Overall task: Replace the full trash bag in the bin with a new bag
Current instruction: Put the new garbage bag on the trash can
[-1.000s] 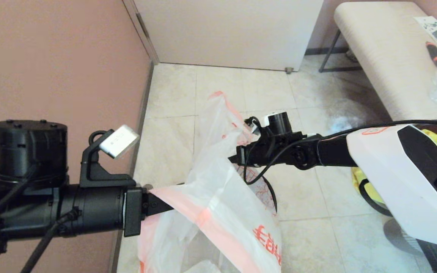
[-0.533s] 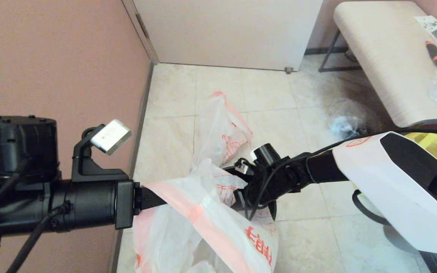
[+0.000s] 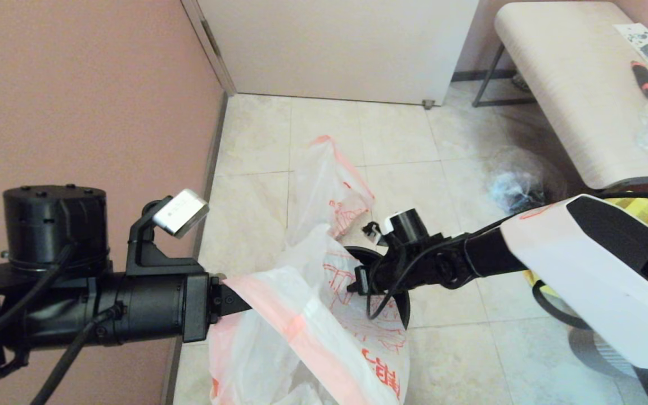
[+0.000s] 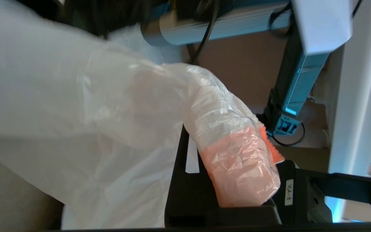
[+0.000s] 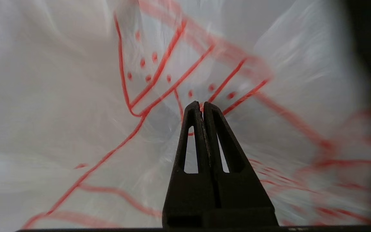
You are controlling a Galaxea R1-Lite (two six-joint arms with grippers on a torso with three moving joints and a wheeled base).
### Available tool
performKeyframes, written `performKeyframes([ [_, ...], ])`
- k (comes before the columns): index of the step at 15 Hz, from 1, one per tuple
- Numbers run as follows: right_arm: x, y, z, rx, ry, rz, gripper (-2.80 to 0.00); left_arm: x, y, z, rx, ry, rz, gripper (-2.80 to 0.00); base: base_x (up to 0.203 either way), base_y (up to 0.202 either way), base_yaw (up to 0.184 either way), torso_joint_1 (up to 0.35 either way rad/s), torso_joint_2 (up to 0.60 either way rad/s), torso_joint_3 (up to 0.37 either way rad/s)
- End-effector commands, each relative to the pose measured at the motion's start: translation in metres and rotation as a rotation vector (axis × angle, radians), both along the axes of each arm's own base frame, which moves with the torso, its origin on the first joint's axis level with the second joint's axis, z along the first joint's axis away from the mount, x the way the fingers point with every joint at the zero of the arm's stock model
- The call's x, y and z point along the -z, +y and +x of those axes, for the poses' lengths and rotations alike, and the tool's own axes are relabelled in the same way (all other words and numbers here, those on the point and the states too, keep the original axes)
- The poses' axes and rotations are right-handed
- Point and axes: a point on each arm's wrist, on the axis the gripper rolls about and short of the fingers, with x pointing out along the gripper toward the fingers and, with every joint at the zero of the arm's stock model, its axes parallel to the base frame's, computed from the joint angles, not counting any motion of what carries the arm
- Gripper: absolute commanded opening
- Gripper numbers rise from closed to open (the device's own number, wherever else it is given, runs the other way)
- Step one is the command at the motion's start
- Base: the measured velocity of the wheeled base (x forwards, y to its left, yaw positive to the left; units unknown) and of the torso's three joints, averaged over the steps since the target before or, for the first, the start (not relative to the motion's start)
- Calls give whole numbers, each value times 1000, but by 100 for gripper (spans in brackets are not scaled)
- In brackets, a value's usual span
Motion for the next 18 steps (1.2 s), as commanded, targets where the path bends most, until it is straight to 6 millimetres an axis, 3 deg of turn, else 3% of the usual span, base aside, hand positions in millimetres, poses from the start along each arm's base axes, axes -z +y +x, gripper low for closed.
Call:
performKeyframes([
  [1,-51,-46,11,89,-67,92,-280,3,-1,2,6,15,2,-280,0,0,0,0,0,0],
  [3,-78,-83,21,107,-104,196,-280,3,-1,2,6,17,3,-280,0,0,0,0,0,0],
  [5,-91,-86,29,115,-144,270,-280,4,-2,1,29,23,-3,-280,0,0,0,0,0,0],
  [6,-85,-82,38,116,-163,291,-280,4,-2,0,63,31,-12,-280,0,0,0,0,0,0],
  [9,-72,-54,70,88,-250,369,-280,7,-3,0,125,82,-16,-280,0,0,0,0,0,0],
  [11,-40,-25,82,44,-235,384,-280,9,-5,1,155,100,-22,-280,0,0,0,0,0,0],
  [15,5,31,68,-94,-242,394,-280,13,-9,0,235,145,-31,-280,0,0,0,0,0,0],
  [18,19,39,51,-164,-194,345,-280,15,-11,3,235,155,-28,-280,0,0,0,0,0,0],
])
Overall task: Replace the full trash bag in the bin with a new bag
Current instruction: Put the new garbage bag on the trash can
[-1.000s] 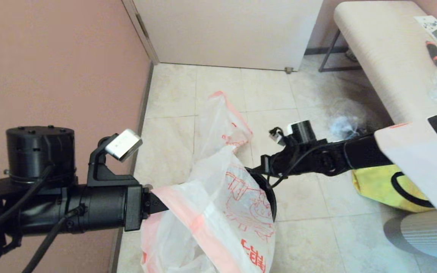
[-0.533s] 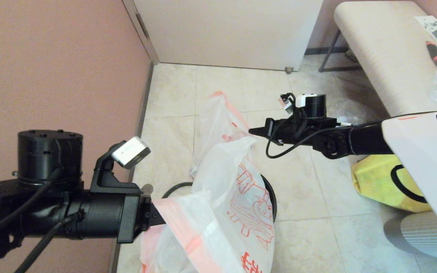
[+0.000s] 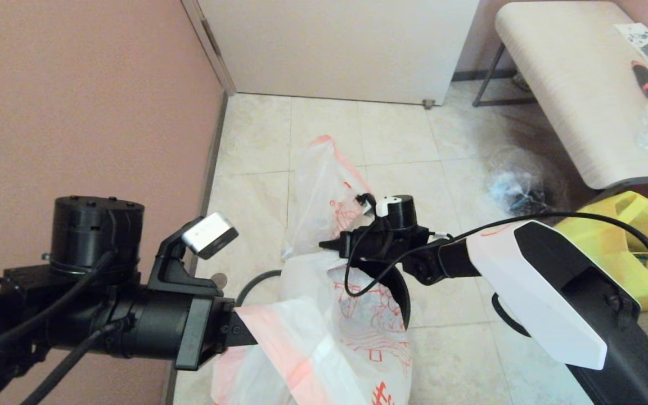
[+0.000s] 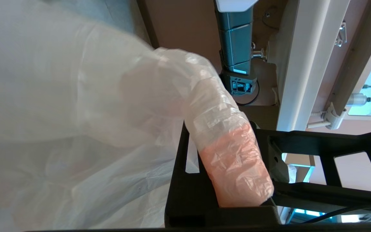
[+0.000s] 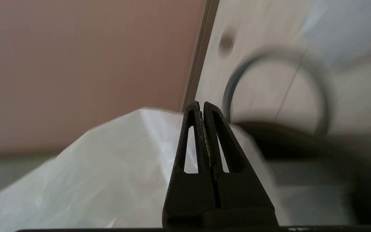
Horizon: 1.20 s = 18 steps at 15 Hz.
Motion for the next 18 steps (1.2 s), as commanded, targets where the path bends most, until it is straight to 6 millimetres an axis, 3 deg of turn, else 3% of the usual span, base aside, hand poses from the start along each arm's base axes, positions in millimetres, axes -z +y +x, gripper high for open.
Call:
performKeyframes([
  [1,8,2,-14,-75,56,-32,-280,2,-1,2,2,9,1,-280,0,0,0,0,0,0],
  [3,2,-9,-27,-149,103,-57,-280,2,0,3,-4,7,0,-280,0,0,0,0,0,0],
  [6,29,-29,-34,-166,164,-193,-280,6,2,11,-60,9,22,-280,0,0,0,0,0,0],
  [9,70,-37,-25,-44,181,-304,-280,5,6,24,-184,-65,34,-280,0,0,0,0,0,0],
  [13,84,-37,-19,123,129,-392,-280,15,-1,43,-275,-117,53,-280,0,0,0,0,0,0],
  [15,65,-41,-24,171,114,-383,-280,24,-4,52,-310,-116,74,-280,0,0,0,0,0,0],
  [18,-2,-62,-51,233,119,-322,-280,28,-6,53,-313,-109,84,-280,0,0,0,0,0,0],
])
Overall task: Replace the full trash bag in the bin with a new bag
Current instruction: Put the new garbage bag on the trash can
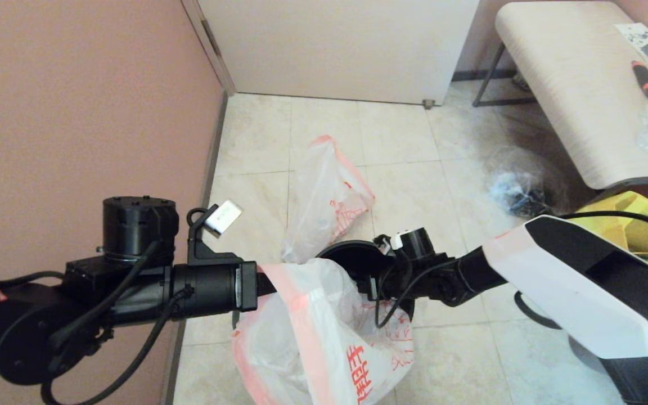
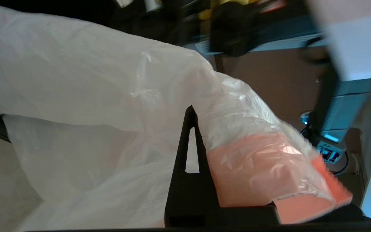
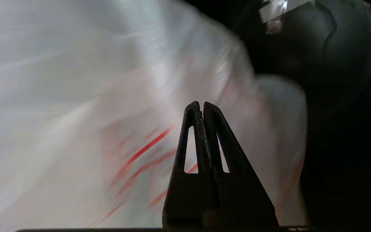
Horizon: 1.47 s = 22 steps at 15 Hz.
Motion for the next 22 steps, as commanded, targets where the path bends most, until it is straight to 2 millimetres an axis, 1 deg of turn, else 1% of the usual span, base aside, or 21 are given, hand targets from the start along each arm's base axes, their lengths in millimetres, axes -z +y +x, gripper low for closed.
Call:
performKeyframes([
  [1,-71,-22,-28,46,-53,47,-280,6,-3,4,7,22,6,-280,0,0,0,0,0,0],
  [2,-94,-35,-42,80,-58,47,-280,5,-4,4,11,17,3,-280,0,0,0,0,0,0],
  [3,-115,-51,-56,114,-65,49,-280,2,-9,4,30,7,-3,-280,0,0,0,0,0,0],
  [4,-131,-66,-69,144,-68,49,-280,-2,-14,6,42,-7,-7,-280,0,0,0,0,0,0],
  [6,-156,-100,-91,223,-55,37,-280,-13,-26,16,33,-41,-9,-280,0,0,0,0,0,0],
  [7,-167,-112,-101,249,-55,35,-280,-12,-33,20,16,-24,17,-280,0,0,0,0,0,0],
  [8,-175,-121,-112,272,-53,30,-280,-5,-38,25,-27,-9,64,-280,0,0,0,0,0,0],
  [9,-176,-127,-119,309,-41,1,-280,5,-43,30,-65,-9,115,-280,0,0,0,0,0,0],
  [11,-175,-123,-121,343,-52,-37,-280,28,-51,45,-127,-32,230,-280,0,0,0,0,0,0],
  [12,-177,-117,-122,345,-65,-50,-280,37,-54,52,-143,-33,263,-280,0,0,0,0,0,0],
  [13,-177,-110,-123,357,-84,-73,-280,41,-59,59,-160,-46,285,-280,0,0,0,0,0,0],
  [15,-179,-98,-117,383,-124,-116,-280,38,-71,81,-212,-102,290,-280,0,0,0,0,0,0],
  [17,-183,-91,-116,363,-135,-132,-280,34,-84,103,-273,-167,304,-280,0,0,0,0,0,0],
  [18,-188,-88,-116,356,-141,-130,-280,32,-90,109,-293,-199,320,-280,0,0,0,0,0,0],
  [20,-200,-83,-113,340,-164,-127,-280,28,-96,107,-293,-216,333,-280,0,0,0,0,0,0],
  [22,-215,-78,-108,331,-191,-115,-280,24,-98,103,-293,-225,330,-280,0,0,0,0,0,0],
])
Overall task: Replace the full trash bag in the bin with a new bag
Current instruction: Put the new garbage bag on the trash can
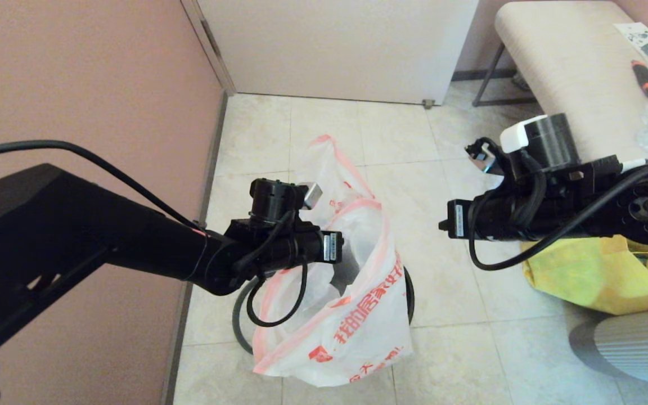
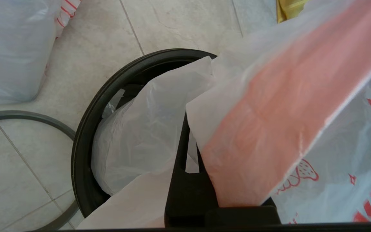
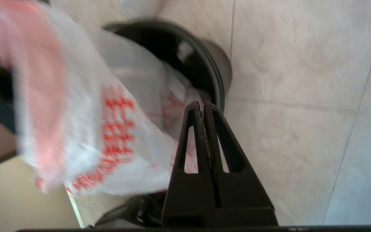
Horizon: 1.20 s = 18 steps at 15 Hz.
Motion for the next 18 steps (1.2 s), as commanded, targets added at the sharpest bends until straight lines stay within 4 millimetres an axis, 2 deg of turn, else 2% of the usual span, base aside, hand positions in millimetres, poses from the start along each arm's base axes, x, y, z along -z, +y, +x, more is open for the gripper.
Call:
performKeyframes([
  [1,-17,8,6,-17,-30,10,-280,-5,-1,-3,6,-10,-9,-280,0,0,0,0,0,0],
  [2,-25,12,5,-34,-37,0,-280,-9,-1,-5,8,-16,-16,-280,0,0,0,0,0,0],
  [3,-33,16,4,-51,-44,-9,0,-10,-1,-5,8,-20,-19,-280,0,0,0,0,0,0],
  [6,-58,29,0,-95,-59,-20,0,-12,0,-6,9,-24,-28,-280,0,0,0,0,0,0],
  [9,-65,42,-2,-125,-50,-74,0,-19,3,-8,10,-37,-40,-280,0,0,0,0,0,0],
  [12,-54,53,5,-131,-19,-130,0,-23,3,-10,16,-43,-47,-280,0,0,0,0,0,0],
  [15,-49,71,-3,-186,-17,-160,0,-22,5,-8,9,-40,-49,-280,0,0,0,0,0,0],
  [18,-46,78,-9,-210,-5,-172,0,-22,6,-6,4,-40,-48,-280,0,0,0,0,0,0],
])
